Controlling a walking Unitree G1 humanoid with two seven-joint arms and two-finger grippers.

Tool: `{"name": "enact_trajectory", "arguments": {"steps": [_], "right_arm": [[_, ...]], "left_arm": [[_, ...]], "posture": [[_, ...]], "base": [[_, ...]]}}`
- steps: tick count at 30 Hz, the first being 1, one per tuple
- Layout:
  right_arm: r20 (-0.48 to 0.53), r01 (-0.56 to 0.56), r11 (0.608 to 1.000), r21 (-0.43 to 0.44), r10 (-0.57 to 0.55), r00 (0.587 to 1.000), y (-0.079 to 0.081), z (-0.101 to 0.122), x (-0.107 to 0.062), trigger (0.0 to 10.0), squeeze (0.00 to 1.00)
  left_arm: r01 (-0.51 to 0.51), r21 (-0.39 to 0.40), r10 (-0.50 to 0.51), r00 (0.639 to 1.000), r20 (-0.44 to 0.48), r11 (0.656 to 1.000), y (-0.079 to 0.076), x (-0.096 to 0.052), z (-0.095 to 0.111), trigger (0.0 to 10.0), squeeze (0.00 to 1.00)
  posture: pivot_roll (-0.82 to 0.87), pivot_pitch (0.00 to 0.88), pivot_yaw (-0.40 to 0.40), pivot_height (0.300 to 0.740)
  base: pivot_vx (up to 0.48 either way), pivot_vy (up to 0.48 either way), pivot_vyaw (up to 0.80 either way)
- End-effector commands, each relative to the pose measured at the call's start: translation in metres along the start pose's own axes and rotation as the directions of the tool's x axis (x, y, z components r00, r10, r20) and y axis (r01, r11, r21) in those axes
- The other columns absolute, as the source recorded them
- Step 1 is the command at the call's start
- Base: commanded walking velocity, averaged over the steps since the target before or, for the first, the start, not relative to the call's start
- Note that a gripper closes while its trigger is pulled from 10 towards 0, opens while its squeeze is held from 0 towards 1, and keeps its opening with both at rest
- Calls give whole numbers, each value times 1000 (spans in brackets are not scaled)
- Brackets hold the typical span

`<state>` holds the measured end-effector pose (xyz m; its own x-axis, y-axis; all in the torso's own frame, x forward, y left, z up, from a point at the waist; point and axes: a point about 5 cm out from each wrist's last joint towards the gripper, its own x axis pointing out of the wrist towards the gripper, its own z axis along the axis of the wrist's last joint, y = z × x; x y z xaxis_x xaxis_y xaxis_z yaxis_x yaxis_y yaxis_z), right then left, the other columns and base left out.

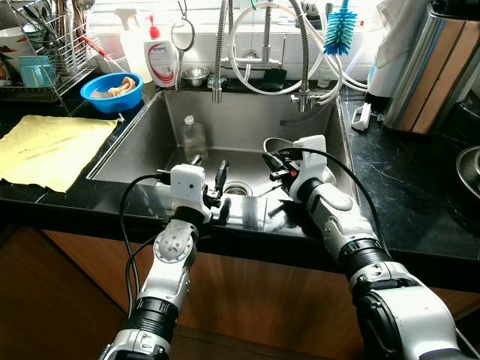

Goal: Kitchen organization

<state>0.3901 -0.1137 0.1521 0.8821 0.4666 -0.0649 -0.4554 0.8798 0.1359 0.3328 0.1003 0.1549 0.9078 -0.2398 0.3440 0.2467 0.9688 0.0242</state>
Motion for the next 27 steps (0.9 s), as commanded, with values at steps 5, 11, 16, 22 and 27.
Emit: {"name": "enact_trajectory", "arguments": {"steps": [5,11,16,22,27], "right_arm": [[-7,36,999,1,-36,999,-1,-1,1,10000,553],[6,55,998,-26,-55,998,-2,1,2,10000,0],[70,88,991,-100,-81,994,-3,12,1,10000,0],[258,154,969,-193,-101,961,1,34,-8,10000,0],[332,250,944,-214,-170,928,-1,37,-26,10000,0]], "left_arm": [[25,12,-25,1000,14,1000,-1,4,4,10000,0],[24,11,-25,1000,13,1000,0,3,5,10000,0],[23,8,-23,1000,11,1000,-1,3,4,10000,0],[-14,11,14,999,31,1000,2,1,7,10000,0],[-17,9,16,999,36,1000,1,1,8,10000,0]], "posture": [[-123,0,62,740],[-124,0,65,740],[-125,0,64,740],[-135,0,58,740],[-141,0,58,740]], "base": [[0,0,0],[0,0,0],[0,0,0],[0,0,0],[0,0,0]]}}
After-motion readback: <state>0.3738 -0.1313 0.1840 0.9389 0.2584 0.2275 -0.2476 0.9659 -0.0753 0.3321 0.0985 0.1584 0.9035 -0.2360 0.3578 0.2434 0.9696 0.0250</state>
